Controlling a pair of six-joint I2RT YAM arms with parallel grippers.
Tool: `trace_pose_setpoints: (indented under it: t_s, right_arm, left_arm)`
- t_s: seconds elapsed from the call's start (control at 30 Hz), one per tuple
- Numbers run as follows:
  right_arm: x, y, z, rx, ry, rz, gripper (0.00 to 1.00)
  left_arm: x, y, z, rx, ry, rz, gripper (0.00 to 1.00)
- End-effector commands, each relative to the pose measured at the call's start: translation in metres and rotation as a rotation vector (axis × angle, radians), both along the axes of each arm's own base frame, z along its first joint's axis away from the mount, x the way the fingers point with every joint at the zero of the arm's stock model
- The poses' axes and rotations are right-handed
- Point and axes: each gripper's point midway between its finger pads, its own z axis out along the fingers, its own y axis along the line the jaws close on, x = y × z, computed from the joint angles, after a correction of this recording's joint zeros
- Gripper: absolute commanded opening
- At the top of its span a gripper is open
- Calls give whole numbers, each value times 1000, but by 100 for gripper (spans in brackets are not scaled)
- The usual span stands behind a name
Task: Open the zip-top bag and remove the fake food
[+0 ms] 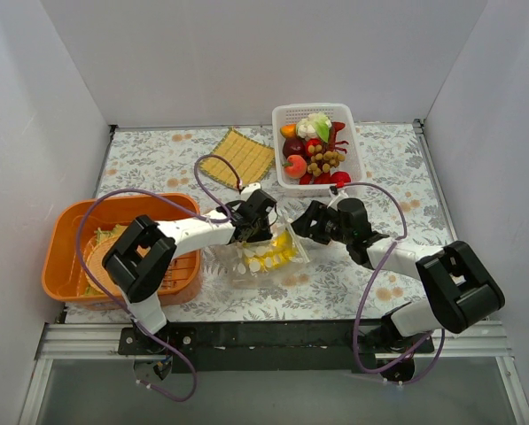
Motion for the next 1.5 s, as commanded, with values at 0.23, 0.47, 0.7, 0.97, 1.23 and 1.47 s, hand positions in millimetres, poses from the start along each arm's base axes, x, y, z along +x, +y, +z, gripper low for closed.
trace_pose_setpoints:
  t_s: [0.23,0.47,0.7,0.97,1.23,1.47]
  right_arm:
    - [-5,12,5,35,-19,75,75]
    - [-6,11,-4,31,22,60,73]
    - [-6,11,-2,41,19,57,69]
    - [-12,20,-5,10,23,99,71]
    - [-13,33,-12,-72,31,126,76]
    - [-11,20,-35,-165,93,64,73]
  left_arm:
    - [9,15,103,-69,-176,45,43]
    - [-27,33,98,-132,-143,85,18]
    - [-48,44,56,-113,-76,141,9]
    - [-50,53,19,-51,-40,180,0]
    - [-50,47,1,-39,-14,160,0]
    - [-54,50,-6,-29,-4,157,0]
